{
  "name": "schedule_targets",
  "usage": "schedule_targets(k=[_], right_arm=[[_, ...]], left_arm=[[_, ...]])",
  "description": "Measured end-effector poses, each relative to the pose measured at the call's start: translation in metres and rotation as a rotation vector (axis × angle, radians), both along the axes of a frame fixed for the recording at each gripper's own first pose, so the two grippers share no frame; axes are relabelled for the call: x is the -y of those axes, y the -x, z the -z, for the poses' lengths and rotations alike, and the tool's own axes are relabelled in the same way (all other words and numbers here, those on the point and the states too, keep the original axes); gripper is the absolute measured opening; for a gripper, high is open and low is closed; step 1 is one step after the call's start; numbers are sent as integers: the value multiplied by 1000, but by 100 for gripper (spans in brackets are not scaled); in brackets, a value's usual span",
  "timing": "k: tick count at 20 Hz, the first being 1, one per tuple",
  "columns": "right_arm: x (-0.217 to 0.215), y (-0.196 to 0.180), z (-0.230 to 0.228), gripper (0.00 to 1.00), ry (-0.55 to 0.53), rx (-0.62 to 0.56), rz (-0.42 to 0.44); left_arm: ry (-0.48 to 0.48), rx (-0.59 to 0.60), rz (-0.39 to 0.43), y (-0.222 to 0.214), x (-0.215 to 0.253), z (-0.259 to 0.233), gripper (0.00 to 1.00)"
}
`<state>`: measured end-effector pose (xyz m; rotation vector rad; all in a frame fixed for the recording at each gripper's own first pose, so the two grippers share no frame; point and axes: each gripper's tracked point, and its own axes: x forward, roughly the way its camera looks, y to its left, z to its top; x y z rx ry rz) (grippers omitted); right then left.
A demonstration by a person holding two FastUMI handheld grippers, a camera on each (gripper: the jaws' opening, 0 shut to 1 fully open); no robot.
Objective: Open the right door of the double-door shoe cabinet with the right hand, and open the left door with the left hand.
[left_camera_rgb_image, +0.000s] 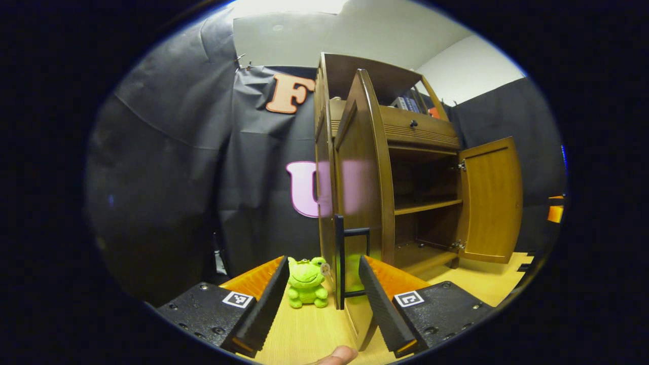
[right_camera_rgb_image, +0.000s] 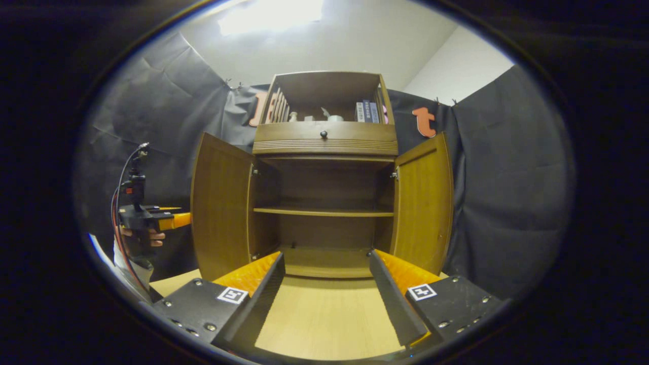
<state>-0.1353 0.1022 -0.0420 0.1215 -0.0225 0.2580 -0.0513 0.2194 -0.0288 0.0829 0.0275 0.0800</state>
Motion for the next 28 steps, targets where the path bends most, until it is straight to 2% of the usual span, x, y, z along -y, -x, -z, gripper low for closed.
schedule_targets(k=[2,3,5,8,9,10,11,13,14,16,17,18,21,22,23,25,26,27,28], right_arm=[[4,4,1,95,-12,5,-8],[8,4,1,99,-15,6,-7],[18,7,2,95,-19,8,-2],[36,12,2,95,-40,17,6],[42,13,1,95,-49,20,11],[48,16,0,95,-57,23,16],[54,18,0,94,-64,26,22],[68,21,0,99,-78,34,38],[74,22,0,95,-82,36,45],[87,23,0,99,-87,32,62],[93,23,0,94,-84,31,73],[98,22,-1,99,-81,31,82],[110,17,-8,99,-63,43,114],[112,13,-11,94,-52,44,118],[112,8,-11,98,-39,40,119],[113,-2,-13,94,-9,29,118],[116,-6,-15,99,0,28,122],[117,-10,-18,94,4,29,124],[118,-14,-20,94,3,30,125]], left_arm=[[-16,0,-68,6,2,-5,87],[-24,8,-97,9,5,-9,89],[-49,30,-138,15,15,-23,87],[-30,50,-81,24,57,-35,85],[-30,54,-60,27,73,-40,87],[-35,60,-45,30,88,-45,96],[-39,75,-31,31,103,-51,99],[-36,99,0,32,131,-59,97],[-29,108,21,32,147,-60,98],[-31,108,63,29,174,-61,99],[-32,106,77,26,187,-61,99],[-27,103,79,24,193,-59,99],[9,93,86,12,217,-53,97],[14,84,91,6,225,-50,97],[23,69,92,1,232,-45,99],[38,54,99,-11,246,-39,97],[46,49,100,-16,251,-37,99],[60,44,105,-22,257,-36,99],[76,37,111,-27,264,-36,97]])
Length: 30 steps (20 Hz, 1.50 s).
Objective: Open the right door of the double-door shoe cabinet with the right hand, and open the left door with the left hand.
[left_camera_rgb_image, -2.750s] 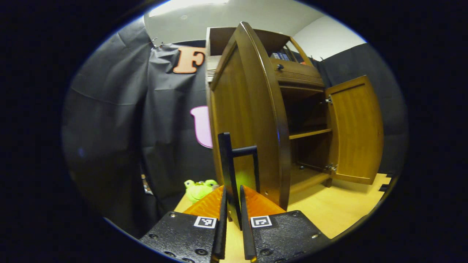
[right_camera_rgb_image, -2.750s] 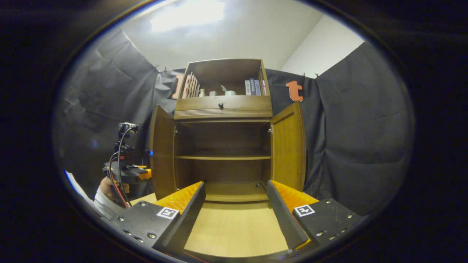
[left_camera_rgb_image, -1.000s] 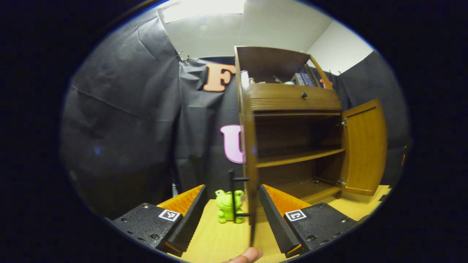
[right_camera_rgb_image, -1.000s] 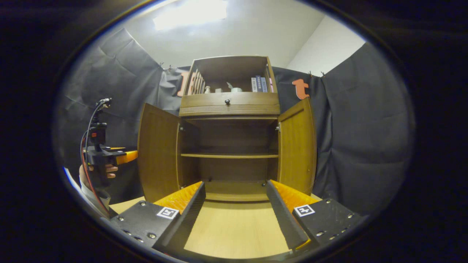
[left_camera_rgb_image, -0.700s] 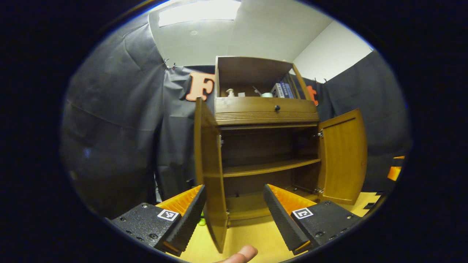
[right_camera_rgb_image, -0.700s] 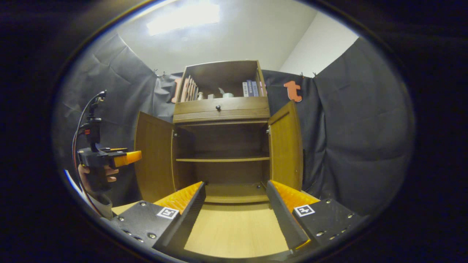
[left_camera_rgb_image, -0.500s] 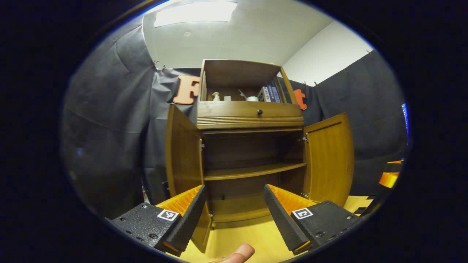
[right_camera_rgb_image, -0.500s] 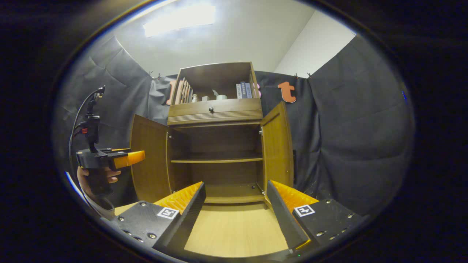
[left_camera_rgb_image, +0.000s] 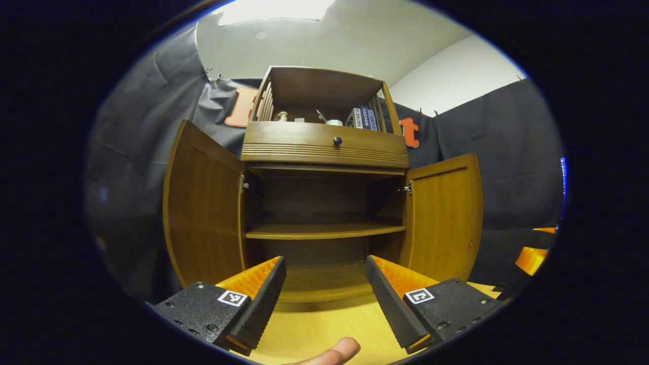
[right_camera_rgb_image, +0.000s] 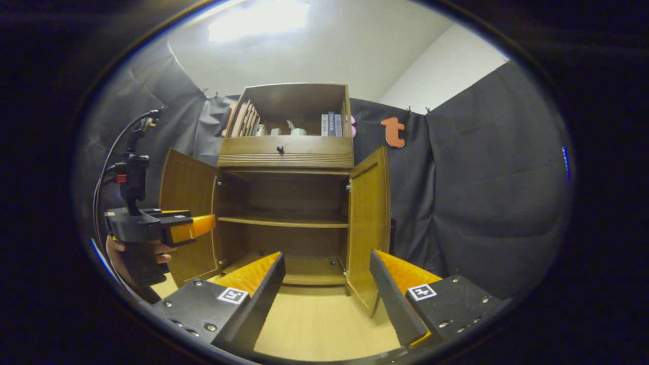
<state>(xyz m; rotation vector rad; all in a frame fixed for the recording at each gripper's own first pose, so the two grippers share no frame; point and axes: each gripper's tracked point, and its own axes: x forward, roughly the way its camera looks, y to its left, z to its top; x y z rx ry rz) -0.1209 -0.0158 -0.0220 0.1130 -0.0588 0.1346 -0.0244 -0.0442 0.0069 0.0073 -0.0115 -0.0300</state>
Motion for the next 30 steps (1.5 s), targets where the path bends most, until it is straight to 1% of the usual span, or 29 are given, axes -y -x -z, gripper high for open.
schedule_targets(k=[1,2,3,4,6,8,10,12,14,15,17,19,20,21,22,25,26,27,28,29,30], right_arm=[[3,-5,-3,100,-6,2,7],[7,-11,-8,99,-11,13,16],[11,-17,-14,100,-16,22,30],[15,-23,-18,98,-19,26,40],[16,-30,-23,98,-30,26,40],[17,-39,-32,98,-57,31,35],[17,-48,-42,98,-74,38,34],[21,-57,-47,94,-66,40,47],[22,-65,-51,94,-61,40,50],[22,-70,-53,98,-61,39,49],[22,-82,-52,98,-61,30,49],[14,-95,-44,98,-44,7,30],[12,-102,-39,94,-30,-4,33],[11,-110,-35,98,-17,-14,36],[8,-117,-30,99,-21,-28,32],[-15,-125,-12,99,-66,-79,-30],[-17,-130,-2,100,-57,-88,-30],[-16,-134,3,94,-46,-96,-20],[-17,-136,8,99,-37,-105,-18],[-19,-138,15,99,-33,-119,-13],[-21,-140,24,95,-31,-134,-10]], left_arm=[[13,-5,5,-4,6,0,97],[21,-4,10,-9,12,-2,97],[24,4,10,-13,18,-5,99],[23,14,10,-19,22,-8,99],[31,17,12,-28,33,-10,96],[47,18,-2,-37,41,-12,96],[42,4,-7,-46,45,-9,96],[49,-13,-4,-58,57,2,96],[37,-31,-8,-68,63,9,96],[23,-32,-10,-72,63,12,96],[11,-35,-38,-83,62,17,97],[0,-57,-65,-93,61,29,97],[-11,-69,-72,-99,61,34,97],[-18,-74,-81,-102,60,37,97],[-28,-70,-89,-108,58,38,97],[-26,-70,-102,-117,52,41,96],[-13,-77,-106,-119,49,43,98],[-5,-86,-99,-121,49,44,96],[-10,-90,-96,-122,49,44,96],[-19,-88,-102,-121,46,42,96],[-27,-83,-102,-120,44,41,96]])
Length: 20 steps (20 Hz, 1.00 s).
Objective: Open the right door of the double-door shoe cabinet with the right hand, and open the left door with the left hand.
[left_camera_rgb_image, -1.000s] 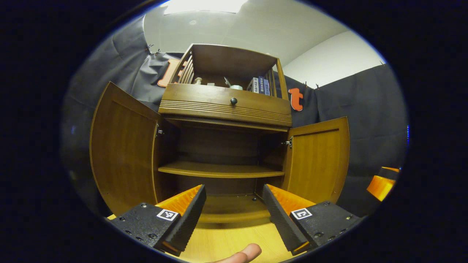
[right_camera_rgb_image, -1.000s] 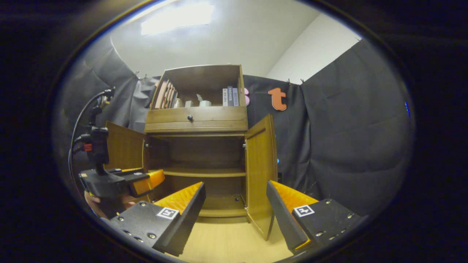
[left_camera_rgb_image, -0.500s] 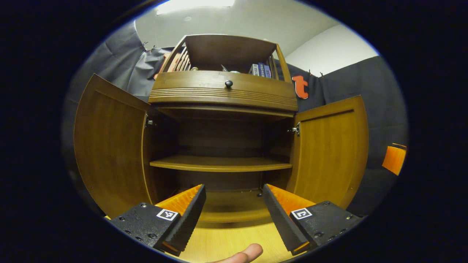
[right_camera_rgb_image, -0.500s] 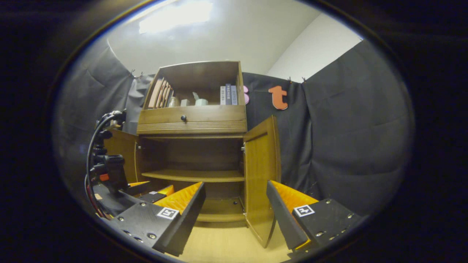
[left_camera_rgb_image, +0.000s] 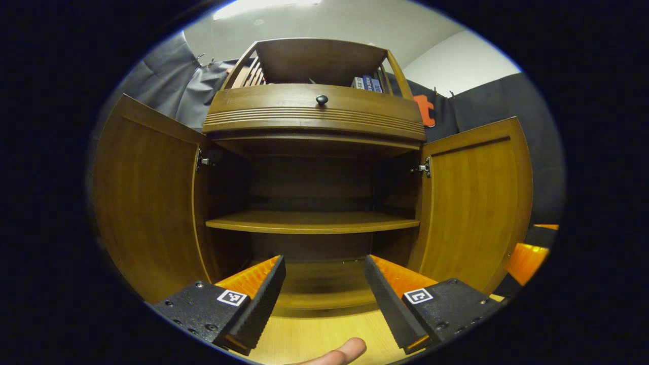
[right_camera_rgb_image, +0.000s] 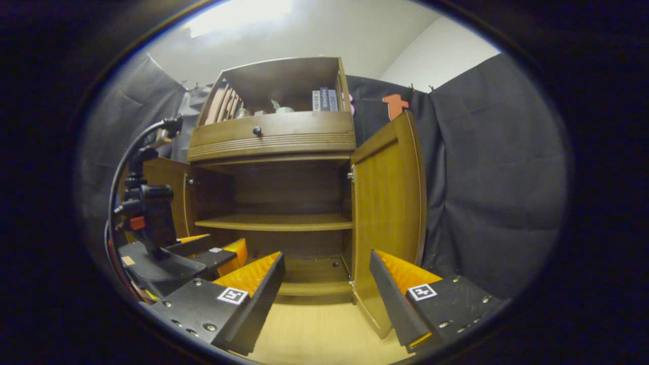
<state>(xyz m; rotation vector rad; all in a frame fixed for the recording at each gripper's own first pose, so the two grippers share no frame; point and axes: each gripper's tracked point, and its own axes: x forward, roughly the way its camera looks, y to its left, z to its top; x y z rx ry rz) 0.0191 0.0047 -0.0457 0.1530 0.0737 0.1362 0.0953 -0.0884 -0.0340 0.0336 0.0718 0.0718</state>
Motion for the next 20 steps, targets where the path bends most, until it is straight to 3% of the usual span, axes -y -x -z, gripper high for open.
schedule_targets(k=[1,4,5,13,20], right_arm=[[-4,-1,7,99,-2,-13,-2],[-12,-1,18,99,-15,-29,-10],[-12,0,21,94,-10,-32,-3],[-6,10,30,99,-31,-29,19],[5,38,30,99,-48,2,50]], left_arm=[[-7,6,4,1,0,-2,96],[-8,18,19,6,-1,-8,96],[-6,19,27,9,-1,-10,97],[15,63,67,21,4,-24,96],[-1,62,73,25,9,-22,96]])
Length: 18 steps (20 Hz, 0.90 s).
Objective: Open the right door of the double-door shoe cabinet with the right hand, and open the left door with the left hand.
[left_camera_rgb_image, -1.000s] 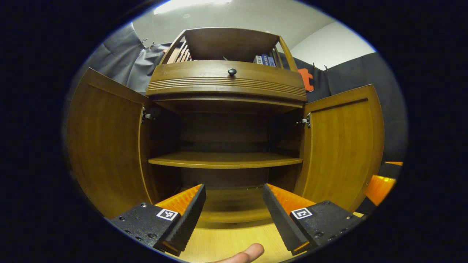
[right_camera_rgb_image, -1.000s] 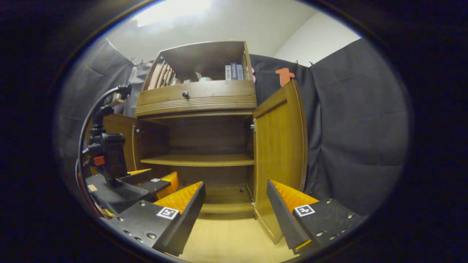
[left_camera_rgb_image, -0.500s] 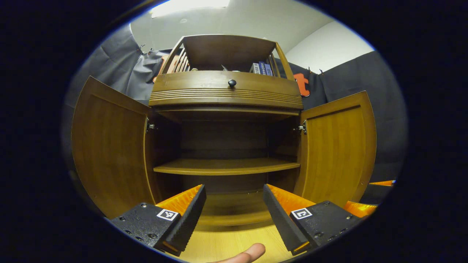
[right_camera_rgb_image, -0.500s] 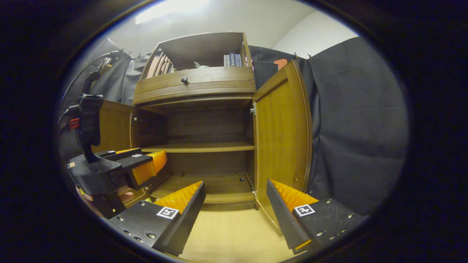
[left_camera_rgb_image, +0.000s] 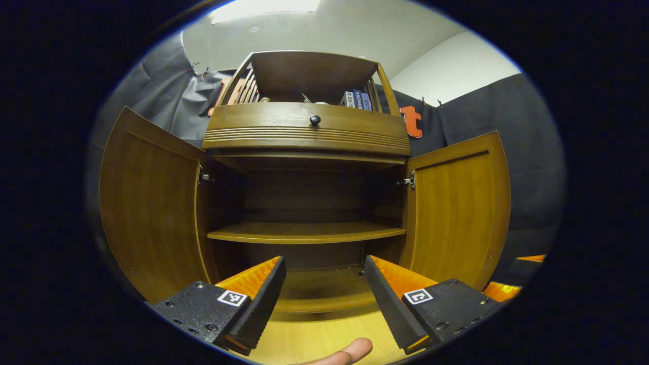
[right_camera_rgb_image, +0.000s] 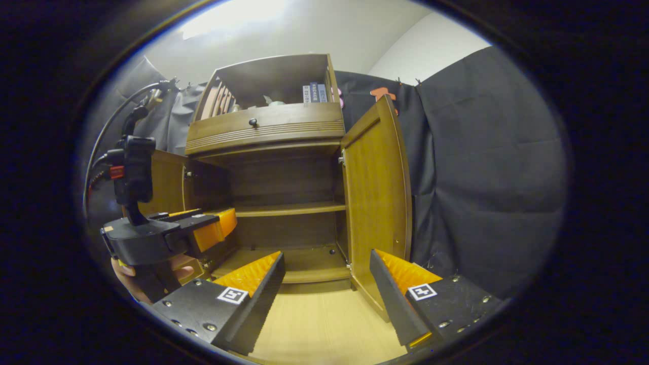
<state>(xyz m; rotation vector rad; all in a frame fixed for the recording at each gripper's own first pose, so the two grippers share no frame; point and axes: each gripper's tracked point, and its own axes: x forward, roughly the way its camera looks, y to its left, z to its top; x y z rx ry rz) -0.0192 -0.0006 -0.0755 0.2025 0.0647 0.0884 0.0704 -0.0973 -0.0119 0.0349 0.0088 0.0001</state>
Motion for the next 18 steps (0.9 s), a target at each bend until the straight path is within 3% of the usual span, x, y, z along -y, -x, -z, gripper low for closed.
schedule_targets(k=[5,11,12,18], right_arm=[[-3,11,4,99,-16,1,1],[-5,16,-2,99,-18,22,-1],[-6,17,-1,94,-21,23,-3],[-2,24,2,99,-36,29,0]], left_arm=[[7,-4,45,6,12,0,97],[0,14,22,10,4,-5,96],[2,16,21,11,5,-5,97],[1,22,20,16,9,-5,96]])
